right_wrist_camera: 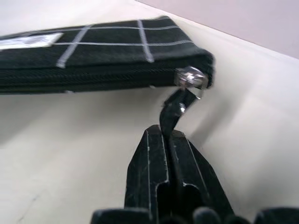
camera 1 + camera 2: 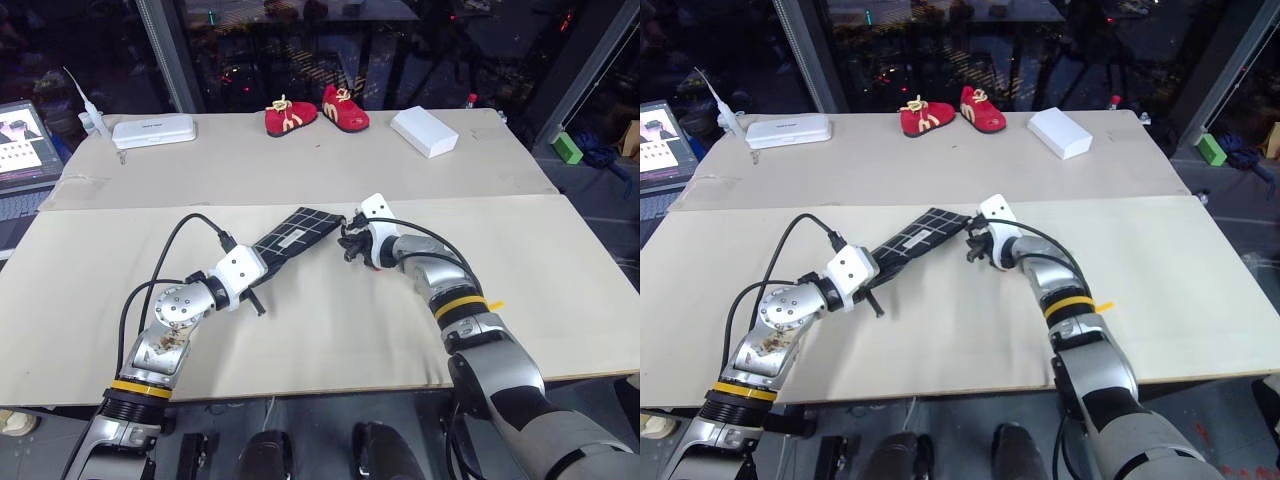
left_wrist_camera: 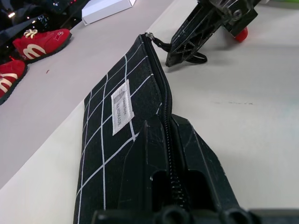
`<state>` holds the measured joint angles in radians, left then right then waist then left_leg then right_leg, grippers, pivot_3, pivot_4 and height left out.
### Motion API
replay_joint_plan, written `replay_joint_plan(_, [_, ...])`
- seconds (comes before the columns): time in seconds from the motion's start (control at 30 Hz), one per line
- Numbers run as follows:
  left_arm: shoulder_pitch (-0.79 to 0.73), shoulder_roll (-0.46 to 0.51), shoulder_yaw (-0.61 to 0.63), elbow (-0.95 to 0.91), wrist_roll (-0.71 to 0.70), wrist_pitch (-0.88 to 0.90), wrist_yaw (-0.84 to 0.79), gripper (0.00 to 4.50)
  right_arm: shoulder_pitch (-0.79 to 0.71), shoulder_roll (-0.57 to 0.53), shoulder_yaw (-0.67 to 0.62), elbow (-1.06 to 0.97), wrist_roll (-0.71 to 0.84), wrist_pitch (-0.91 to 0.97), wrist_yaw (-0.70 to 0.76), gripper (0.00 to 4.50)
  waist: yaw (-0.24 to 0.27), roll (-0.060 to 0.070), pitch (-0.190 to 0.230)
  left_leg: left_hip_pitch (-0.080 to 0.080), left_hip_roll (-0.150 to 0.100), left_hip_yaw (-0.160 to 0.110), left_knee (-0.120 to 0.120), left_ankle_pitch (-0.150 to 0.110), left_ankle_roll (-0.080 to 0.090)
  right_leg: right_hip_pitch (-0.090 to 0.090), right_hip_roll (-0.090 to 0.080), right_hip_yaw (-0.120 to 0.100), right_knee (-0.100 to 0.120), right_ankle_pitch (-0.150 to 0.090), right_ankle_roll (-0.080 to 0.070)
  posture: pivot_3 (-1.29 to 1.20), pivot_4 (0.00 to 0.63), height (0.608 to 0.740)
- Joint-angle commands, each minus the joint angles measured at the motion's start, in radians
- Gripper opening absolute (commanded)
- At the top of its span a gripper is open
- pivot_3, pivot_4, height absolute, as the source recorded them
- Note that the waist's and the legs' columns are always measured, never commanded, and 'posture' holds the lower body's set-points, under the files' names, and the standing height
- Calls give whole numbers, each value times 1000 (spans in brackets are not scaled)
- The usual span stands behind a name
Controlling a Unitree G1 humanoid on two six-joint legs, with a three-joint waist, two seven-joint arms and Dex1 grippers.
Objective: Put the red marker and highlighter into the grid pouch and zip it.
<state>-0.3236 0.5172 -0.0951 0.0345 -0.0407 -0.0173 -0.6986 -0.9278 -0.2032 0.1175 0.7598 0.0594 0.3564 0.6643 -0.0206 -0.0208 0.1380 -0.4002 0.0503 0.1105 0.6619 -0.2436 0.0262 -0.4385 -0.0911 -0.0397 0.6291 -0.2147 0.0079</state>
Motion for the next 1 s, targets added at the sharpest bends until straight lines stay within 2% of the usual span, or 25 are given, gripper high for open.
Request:
replay_joint_plan(0.03, [-10, -1, 11, -29, -5, -11, 5, 0, -1, -5, 14, -82, 0, -14, 43, 98, 0, 0, 0, 0, 0, 0, 0, 0, 0, 0, 0, 0, 0, 0, 0, 0, 150, 740])
replay_joint_plan(0.13, [-13, -1, 8, -24, -4, -13, 0, 0, 22, -10, 40, -128, -3, -6, 86, 98, 1, 0, 0, 0, 0, 0, 0, 0, 0, 0, 0, 0, 0, 0, 0, 0, 150, 740])
replay_joint_plan(0.3, [-18, -2, 6, -15, -7, -16, -6, 0, 108, -34, 121, -313, 25, 40, 252, 98, 3, 0, 0, 0, 0, 0, 0, 0, 0, 0, 0, 0, 0, 0, 0, 0, 150, 740])
replay_joint_plan(0.37, [-20, -4, 2, -13, -7, -17, -10, 0, 116, -34, 138, -340, 20, 49, 270, 98, 4, 0, 0, 0, 0, 0, 0, 0, 0, 0, 0, 0, 0, 0, 0, 0, 150, 740])
replay_joint_plan(0.5, [-22, -9, -3, -10, -5, -19, -18, 0, 68, -6, 112, -288, 10, 37, 212, 98, 0, 0, 0, 1, 0, 0, 0, 0, 0, 0, 0, 0, 0, 0, 0, 0, 150, 740])
replay_joint_plan(0.73, [-28, -10, -7, 0, -6, -22, -36, 0, 54, 8, 114, -368, 60, 58, 280, 98, 4, 0, 0, 0, 0, 0, 0, 0, 0, 0, 0, 0, 1, 0, 0, 0, 150, 740])
replay_joint_plan(0.87, [-44, -21, -19, 15, -5, -26, -50, 0, 108, -16, 177, -550, 113, 128, 406, 98, 7, 0, 0, -1, 0, -1, 0, 0, 0, 0, 0, -1, 1, 0, 0, 0, 150, 740])
replay_joint_plan(1.0, [-52, -27, -20, 25, -4, -28, -52, 0, 153, -58, 253, -566, 50, 116, 412, 98, 6, 0, 0, 0, 0, -1, 0, 0, 0, 1, 0, -1, 0, 0, 0, 0, 150, 740])
